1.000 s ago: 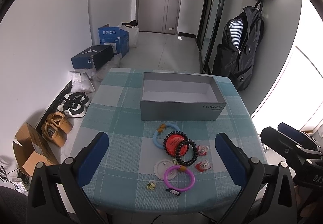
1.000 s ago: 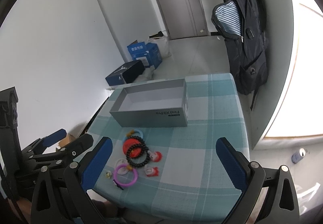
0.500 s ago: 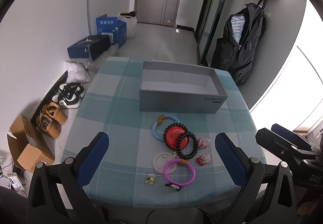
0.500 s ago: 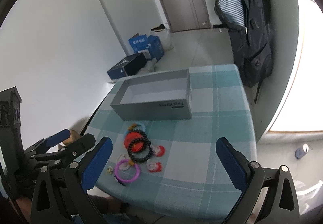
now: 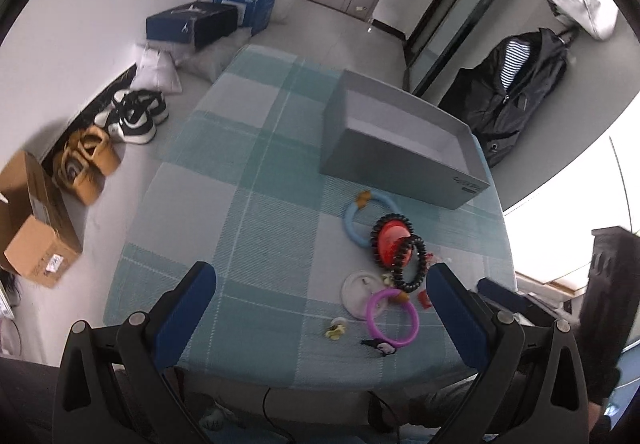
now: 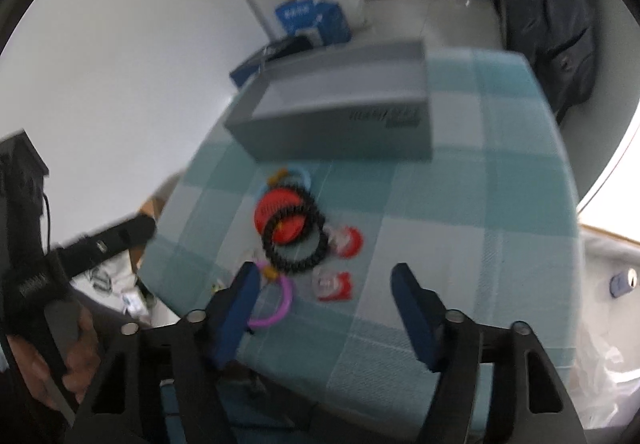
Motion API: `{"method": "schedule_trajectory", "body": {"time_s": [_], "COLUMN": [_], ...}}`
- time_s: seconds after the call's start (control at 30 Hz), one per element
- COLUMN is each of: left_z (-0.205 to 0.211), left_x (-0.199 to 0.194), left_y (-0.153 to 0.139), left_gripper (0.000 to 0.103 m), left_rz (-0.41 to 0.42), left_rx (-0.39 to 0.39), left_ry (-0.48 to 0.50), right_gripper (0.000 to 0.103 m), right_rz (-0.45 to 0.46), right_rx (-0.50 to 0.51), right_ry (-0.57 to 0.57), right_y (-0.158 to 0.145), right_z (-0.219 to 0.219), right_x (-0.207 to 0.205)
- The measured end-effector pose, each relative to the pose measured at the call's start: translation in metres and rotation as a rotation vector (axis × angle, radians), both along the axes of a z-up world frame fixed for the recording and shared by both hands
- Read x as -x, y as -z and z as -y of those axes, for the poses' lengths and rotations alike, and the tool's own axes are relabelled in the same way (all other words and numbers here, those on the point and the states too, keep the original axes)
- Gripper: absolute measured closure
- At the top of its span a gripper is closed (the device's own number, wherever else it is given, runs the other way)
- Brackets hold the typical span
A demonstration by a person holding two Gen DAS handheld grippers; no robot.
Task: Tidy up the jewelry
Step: 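Reach the right tool to the red-and-clear pendant and close on it, then grasp the pink ring with the left tool while the right tool holds the pendant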
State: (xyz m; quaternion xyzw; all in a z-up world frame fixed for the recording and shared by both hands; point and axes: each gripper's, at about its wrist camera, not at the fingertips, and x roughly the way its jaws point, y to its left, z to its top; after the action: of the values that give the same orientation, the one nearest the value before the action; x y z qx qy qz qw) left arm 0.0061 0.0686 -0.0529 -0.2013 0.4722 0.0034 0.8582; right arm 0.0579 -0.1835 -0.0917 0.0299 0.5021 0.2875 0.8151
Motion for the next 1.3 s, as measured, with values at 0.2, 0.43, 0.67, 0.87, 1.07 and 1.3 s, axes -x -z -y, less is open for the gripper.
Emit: {"method": "schedule_trajectory", "body": {"time_s": [0.2, 0.43, 0.67, 0.87, 1.07, 1.3], "left_z": [-0.004, 0.007, 0.021, 0.035, 0.074, 0.094], "left_x": [0.001, 0.008, 0.009, 0.003, -0.007, -0.009], "left_y": [0.011, 0.022, 0.023, 0.02, 0.015, 0.027], "left_gripper": [0.001, 0.001, 0.007, 0.007, 0.007, 0.007], "left_rz": [-0.048, -0.109, -0.129, -0.102, -0.093, -0.135], "left_rx": [0.039, 0.043, 0.046, 0.002, -0.118, -0.292], "left_ry": [0.02, 0.099, 0.163, 0.209, 0.339, 0.407], "right_gripper": [0.06, 0.087, 0.087, 0.087, 0.087, 0.087], "right_rz": [-0.032, -0.008, -0.003, -0.004, 0.015, 0.035], "right_rx": [0.048, 0.108, 0.085, 0.05, 0.031, 0.005], "right_ry": [-0.032, -0.059, -0.03, 0.014, 0.08, 0.116], "right_y": [0.015, 0.023, 0.017, 0.01, 0.002, -0.008], "right_z": [-0.012, -0.022, -0.011, 0.005, 0.022, 0.043], "right_x": [-0.004, -0.001, -0.003, -0.005, -0.006, -0.001]}}
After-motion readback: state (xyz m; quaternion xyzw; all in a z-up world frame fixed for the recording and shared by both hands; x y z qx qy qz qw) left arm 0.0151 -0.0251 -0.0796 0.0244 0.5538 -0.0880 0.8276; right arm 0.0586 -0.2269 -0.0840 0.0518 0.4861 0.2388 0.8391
